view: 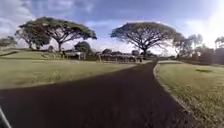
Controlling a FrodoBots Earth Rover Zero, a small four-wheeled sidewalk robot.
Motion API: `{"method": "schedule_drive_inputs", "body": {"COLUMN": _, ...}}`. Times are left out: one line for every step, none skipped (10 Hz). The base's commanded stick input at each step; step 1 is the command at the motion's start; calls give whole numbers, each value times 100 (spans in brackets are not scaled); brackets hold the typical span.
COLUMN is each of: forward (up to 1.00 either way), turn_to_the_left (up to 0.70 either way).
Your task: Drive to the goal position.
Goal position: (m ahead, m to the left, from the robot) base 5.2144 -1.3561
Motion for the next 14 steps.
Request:
{"method": "schedule_drive_inputs", "body": {"forward": 70, "turn_to_the_left": 0}}
{"method": "schedule_drive_inputs", "body": {"forward": 70, "turn_to_the_left": -13}}
{"method": "schedule_drive_inputs", "body": {"forward": 70, "turn_to_the_left": -35}}
{"method": "schedule_drive_inputs", "body": {"forward": 70, "turn_to_the_left": -35}}
{"method": "schedule_drive_inputs", "body": {"forward": 70, "turn_to_the_left": -35}}
{"method": "schedule_drive_inputs", "body": {"forward": 70, "turn_to_the_left": -35}}
{"method": "schedule_drive_inputs", "body": {"forward": 70, "turn_to_the_left": -34}}
{"method": "schedule_drive_inputs", "body": {"forward": 70, "turn_to_the_left": -21}}
{"method": "schedule_drive_inputs", "body": {"forward": 70, "turn_to_the_left": -1}}
{"method": "schedule_drive_inputs", "body": {"forward": 70, "turn_to_the_left": 0}}
{"method": "schedule_drive_inputs", "body": {"forward": 70, "turn_to_the_left": 0}}
{"method": "schedule_drive_inputs", "body": {"forward": 70, "turn_to_the_left": 0}}
{"method": "schedule_drive_inputs", "body": {"forward": 70, "turn_to_the_left": 0}}
{"method": "schedule_drive_inputs", "body": {"forward": 70, "turn_to_the_left": 0}}
